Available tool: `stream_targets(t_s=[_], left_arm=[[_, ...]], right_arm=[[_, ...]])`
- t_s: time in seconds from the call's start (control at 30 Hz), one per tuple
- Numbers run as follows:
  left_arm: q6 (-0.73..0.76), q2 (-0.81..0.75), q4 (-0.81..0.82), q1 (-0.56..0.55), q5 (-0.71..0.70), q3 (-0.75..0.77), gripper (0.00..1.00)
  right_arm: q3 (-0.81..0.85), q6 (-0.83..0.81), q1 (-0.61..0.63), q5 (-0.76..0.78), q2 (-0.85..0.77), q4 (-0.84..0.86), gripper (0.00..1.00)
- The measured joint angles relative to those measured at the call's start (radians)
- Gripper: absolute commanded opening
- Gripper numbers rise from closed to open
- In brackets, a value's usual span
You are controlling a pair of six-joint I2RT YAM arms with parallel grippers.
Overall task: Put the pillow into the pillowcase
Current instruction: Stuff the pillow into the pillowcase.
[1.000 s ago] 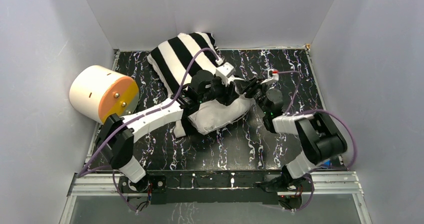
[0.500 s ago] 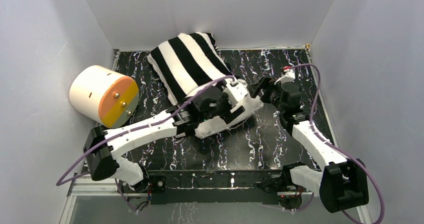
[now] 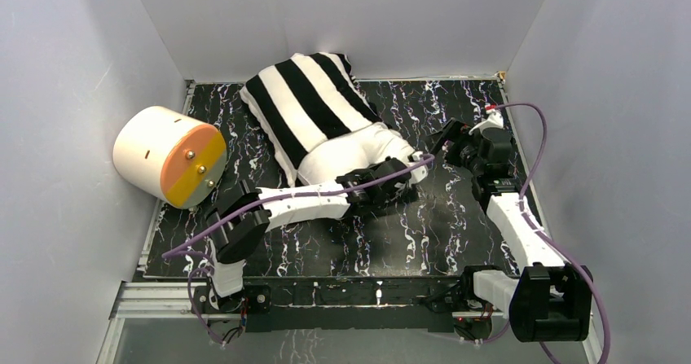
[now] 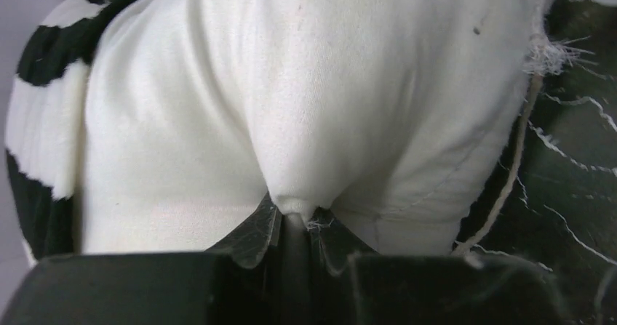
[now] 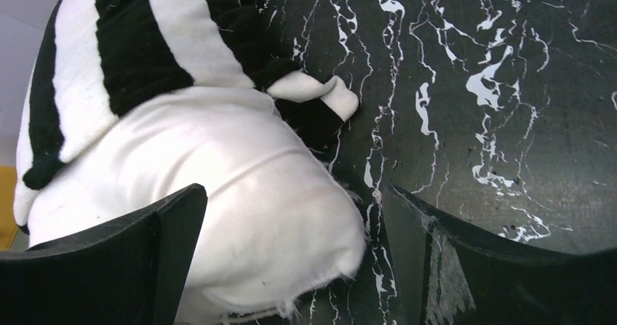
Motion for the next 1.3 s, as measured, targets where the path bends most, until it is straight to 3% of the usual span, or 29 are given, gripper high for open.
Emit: stream_targets(t_s=[0.13,0.3,0.43,0.53,0.67,0.83,1.13,1.3], left_arm=[[0.012,0.002,-0.04,0.007,-0.072,0.095,0.0],[-0.004,0.002,-0.121,0.06,-0.102,0.336,0.0],[0.023,0.005,-0.129,0.103,-0.143,0.53,0.0],[0.037,0.008,-0.132,0.121,-0.17,0.637,0.0],[0.032,0.008,-0.143,0.129,-0.18,0.675,0.0],[0.003,0.025,-0.184,0.123,-0.175,0.675,0.0],[-0.037,0.036,-0.206,0.122,-0.169,0.675,0.0],[-0.058,0.037,-0.224,0.124,-0.163,0.685,0.0]], right_arm=[[-0.002,0.0,-0.043,-0.027,-0.02,-0.031,0.95],[-0.071,0.049,-0.121,-0.068,-0.129,-0.011,0.85],[-0.176,0.131,-0.126,-0.121,-0.192,0.081,0.79],[-0.244,0.215,-0.123,-0.169,-0.144,0.17,0.79],[-0.296,0.324,-0.077,-0.196,0.017,0.323,0.86],[-0.292,0.438,0.068,-0.199,0.293,0.605,0.91],[-0.169,0.67,0.241,-0.117,0.723,1.007,0.92],[-0.05,0.732,0.322,-0.058,0.871,1.132,0.84]])
